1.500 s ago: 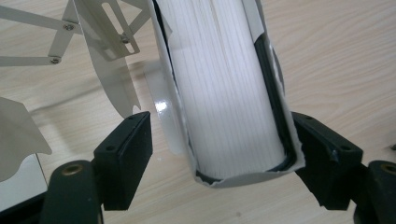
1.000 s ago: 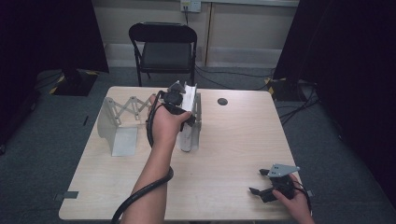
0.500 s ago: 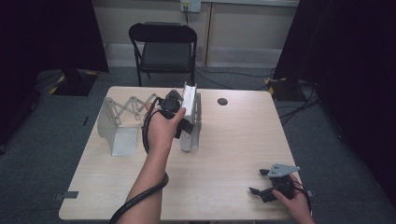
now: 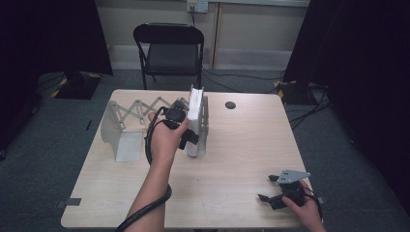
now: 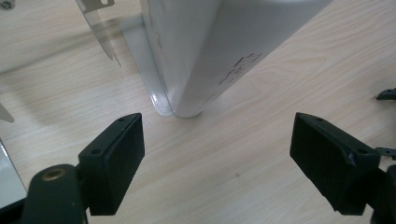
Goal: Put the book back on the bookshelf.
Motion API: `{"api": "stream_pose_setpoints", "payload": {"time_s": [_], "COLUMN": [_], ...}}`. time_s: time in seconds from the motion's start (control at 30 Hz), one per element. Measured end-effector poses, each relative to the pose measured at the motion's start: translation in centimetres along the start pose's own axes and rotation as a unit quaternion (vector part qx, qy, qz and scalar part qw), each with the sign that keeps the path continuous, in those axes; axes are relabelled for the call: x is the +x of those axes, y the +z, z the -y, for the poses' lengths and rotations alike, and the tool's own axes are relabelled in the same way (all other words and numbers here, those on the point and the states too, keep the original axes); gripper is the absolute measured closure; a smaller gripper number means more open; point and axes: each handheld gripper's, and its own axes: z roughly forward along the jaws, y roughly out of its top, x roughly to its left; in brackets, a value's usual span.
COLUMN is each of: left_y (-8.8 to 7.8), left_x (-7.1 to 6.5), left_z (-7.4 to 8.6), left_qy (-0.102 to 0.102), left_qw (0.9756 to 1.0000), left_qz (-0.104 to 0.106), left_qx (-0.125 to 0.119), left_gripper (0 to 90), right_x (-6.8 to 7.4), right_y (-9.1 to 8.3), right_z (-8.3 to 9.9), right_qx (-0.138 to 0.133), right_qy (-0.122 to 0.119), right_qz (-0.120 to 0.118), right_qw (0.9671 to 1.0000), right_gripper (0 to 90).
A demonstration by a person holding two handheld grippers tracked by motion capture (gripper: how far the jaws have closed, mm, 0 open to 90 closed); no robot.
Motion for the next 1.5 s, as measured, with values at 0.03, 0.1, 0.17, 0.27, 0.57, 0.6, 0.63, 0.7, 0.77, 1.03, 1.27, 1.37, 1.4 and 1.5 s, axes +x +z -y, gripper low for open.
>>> {"api": "stream_pose_setpoints", "payload": {"time_s": [0.03,0.1,0.17,0.27,0.57,0.6,0.63,0.7,0.77,1.03,1.27,1.37,1.4,1.5], "left_y": [0.1,0.2,0.2,0.4,1.1,1.1,1.2,1.2,1.2,1.1,1.2,1.4,1.5,1.7], "left_x": [0.0,0.1,0.1,0.1,0.2,0.3,0.4,0.5,0.7,1.1,1.6,1.8,1.9,2.1], "left_z": [0.1,0.4,0.6,0.8,1.8,1.9,2.0,2.3,2.5,3.5,4.4,4.7,4.9,5.3], "left_qy": [0.002,0.002,0.0,0.008,0.009,0.009,0.009,0.006,0.005,0.001,-0.006,-0.007,-0.009,-0.011], "left_qw": [1.0,1.0,1.0,0.9999,0.9998,0.9997,0.9997,0.9997,0.9998,0.9997,0.9996,0.9996,0.9996,0.9995], "left_qz": [0.0,0.001,0.005,0.007,0.019,0.02,0.022,0.023,0.021,0.025,0.026,0.027,0.027,0.028], "left_qx": [0.002,0.001,0.002,0.003,0.002,0.004,0.005,0.004,0.005,0.004,0.006,0.005,0.006,0.006], "left_gripper": [17.8,17.8,18.2,18.0,17.6,17.7,17.6,17.8,17.7,18.0,18.2,18.4,18.5,18.7], "right_x": [0.0,0.0,0.0,0.0,0.0,0.0,0.0,0.0,0.0,0.0,0.0,0.0,0.0,0.0], "right_y": [0.0,0.0,0.0,0.0,0.0,0.0,0.0,0.0,0.0,0.0,0.0,0.0,0.0,0.0], "right_z": [0.0,0.0,0.0,0.0,0.0,0.0,0.0,0.0,0.0,0.0,0.0,0.0,0.0,0.0], "right_qx": [0.0,0.0,0.0,0.0,0.0,0.0,0.0,0.0,0.0,0.0,0.0,0.0,0.0,0.0], "right_qy": [0.0,0.0,0.0,0.0,0.0,0.0,0.0,0.0,0.0,0.0,0.0,0.0,0.0,-0.001], "right_qz": [0.0,0.0,0.0,0.0,0.0,0.0,0.0,0.0,0.0,0.0,0.001,0.001,0.001,0.002], "right_qw": [1.0,1.0,1.0,1.0,1.0,1.0,1.0,1.0,1.0,1.0,1.0,1.0,1.0,1.0], "right_gripper": [12.4,12.4,12.4,12.4,12.4,12.4,12.4,12.4,12.4,12.4,12.4,12.4,12.5,12.5]}}
